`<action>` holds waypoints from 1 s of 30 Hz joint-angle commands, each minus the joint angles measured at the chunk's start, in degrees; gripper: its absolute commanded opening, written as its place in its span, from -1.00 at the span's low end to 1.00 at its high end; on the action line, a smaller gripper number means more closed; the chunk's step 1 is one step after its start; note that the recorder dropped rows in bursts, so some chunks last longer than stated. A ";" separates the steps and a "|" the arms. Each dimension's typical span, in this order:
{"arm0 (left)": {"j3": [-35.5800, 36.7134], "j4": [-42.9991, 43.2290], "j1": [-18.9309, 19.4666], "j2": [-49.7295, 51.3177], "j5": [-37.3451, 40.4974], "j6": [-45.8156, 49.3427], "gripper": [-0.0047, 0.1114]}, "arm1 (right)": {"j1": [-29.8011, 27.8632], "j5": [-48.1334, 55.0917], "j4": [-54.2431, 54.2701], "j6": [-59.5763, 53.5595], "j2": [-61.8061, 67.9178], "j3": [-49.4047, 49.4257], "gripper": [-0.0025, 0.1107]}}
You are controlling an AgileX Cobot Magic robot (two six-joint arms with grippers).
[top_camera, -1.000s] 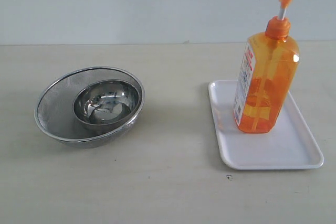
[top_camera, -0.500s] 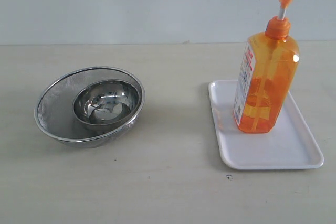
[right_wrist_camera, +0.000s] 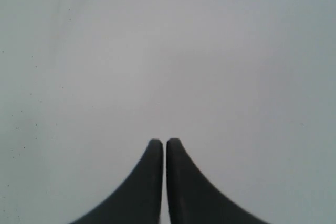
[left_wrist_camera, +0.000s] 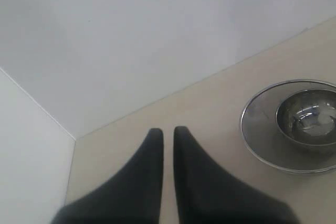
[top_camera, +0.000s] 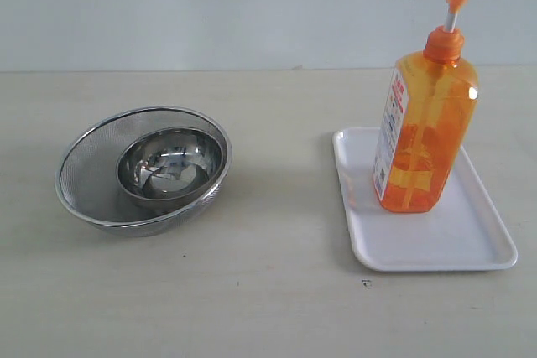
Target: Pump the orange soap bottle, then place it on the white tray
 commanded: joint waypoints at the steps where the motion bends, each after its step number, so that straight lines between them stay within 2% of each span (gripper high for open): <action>1: 0.38 -0.02 0.09 -0.33 -0.69 -0.56 -0.84 | -0.12 -0.07 0.34 -0.11 -0.29 -0.22 -0.96; 16: 0.38 -0.02 0.09 -0.33 -0.69 -0.56 -0.84 | -0.12 0.06 0.94 -0.11 -0.69 -0.22 -0.96; 24: 0.38 -0.02 0.09 -0.33 -0.69 -0.56 -0.84 | -0.12 10.21 3.12 0.03 -6.33 -0.22 -0.96; 30: 0.38 -0.02 0.09 -0.33 -0.69 -0.56 -0.84 | -0.12 13.74 10.08 -2.34 -10.37 -0.22 -0.96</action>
